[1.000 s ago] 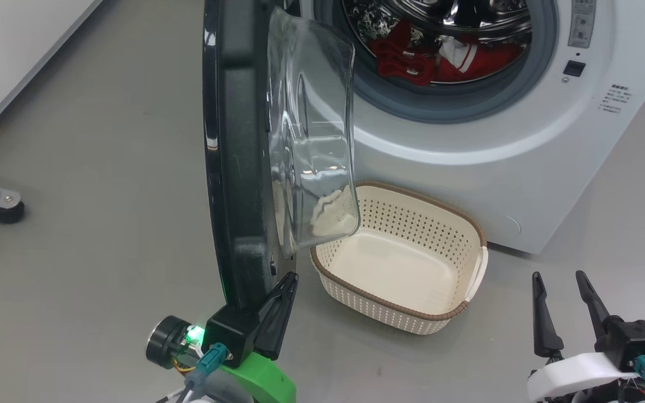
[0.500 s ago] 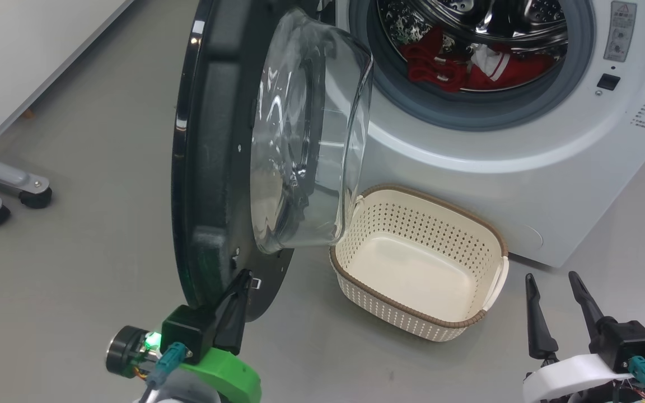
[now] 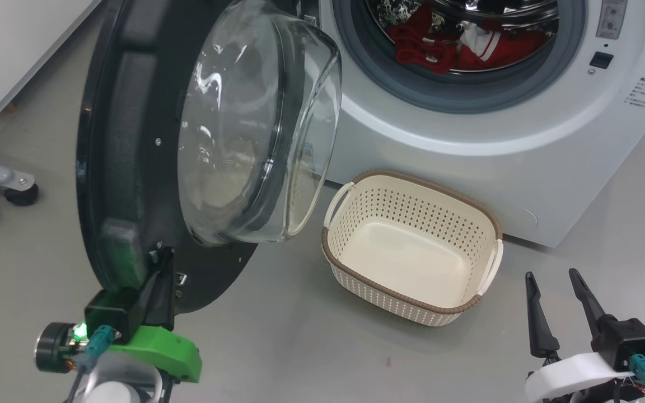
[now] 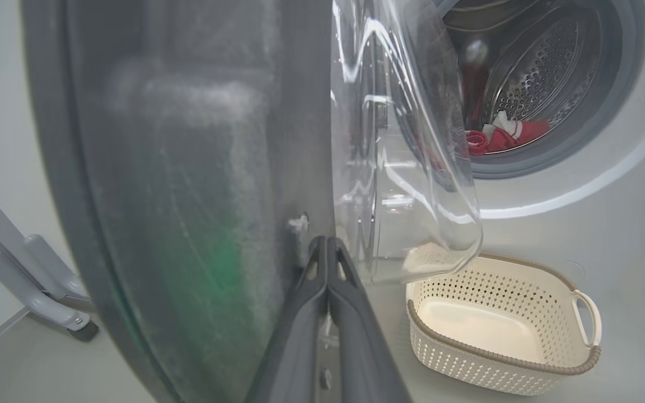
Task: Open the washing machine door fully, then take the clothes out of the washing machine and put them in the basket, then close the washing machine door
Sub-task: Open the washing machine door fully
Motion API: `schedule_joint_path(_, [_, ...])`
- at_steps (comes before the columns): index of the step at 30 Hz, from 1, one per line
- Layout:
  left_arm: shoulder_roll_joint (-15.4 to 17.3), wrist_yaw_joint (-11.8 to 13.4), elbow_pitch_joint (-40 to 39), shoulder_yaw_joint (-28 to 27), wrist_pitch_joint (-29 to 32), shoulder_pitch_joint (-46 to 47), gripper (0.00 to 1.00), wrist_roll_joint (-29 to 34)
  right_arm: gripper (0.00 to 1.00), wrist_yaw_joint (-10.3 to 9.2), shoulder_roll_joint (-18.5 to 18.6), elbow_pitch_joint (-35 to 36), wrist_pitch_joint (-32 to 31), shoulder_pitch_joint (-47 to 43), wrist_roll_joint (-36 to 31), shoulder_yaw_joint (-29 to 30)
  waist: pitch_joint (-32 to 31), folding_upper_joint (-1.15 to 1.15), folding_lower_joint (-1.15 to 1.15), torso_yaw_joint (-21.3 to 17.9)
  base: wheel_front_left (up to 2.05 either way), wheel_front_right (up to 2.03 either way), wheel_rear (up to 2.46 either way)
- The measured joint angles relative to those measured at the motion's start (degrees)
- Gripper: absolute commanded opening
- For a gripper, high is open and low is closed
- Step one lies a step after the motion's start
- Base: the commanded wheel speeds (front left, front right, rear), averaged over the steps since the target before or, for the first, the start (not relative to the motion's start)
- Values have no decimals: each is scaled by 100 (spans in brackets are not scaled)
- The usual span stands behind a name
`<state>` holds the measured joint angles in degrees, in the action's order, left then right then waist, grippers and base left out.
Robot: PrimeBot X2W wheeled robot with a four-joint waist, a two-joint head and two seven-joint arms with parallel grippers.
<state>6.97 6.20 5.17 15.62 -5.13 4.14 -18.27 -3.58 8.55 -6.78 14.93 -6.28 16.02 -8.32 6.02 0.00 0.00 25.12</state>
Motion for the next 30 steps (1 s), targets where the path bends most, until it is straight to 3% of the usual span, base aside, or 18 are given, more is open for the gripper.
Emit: schedule_joint_path(30, [56, 16, 1479, -1820, -412, 1022, 0, -343, 100, 49, 68, 2, 0, 235, -1, 75, 316, 0, 0, -279, 0, 0, 0])
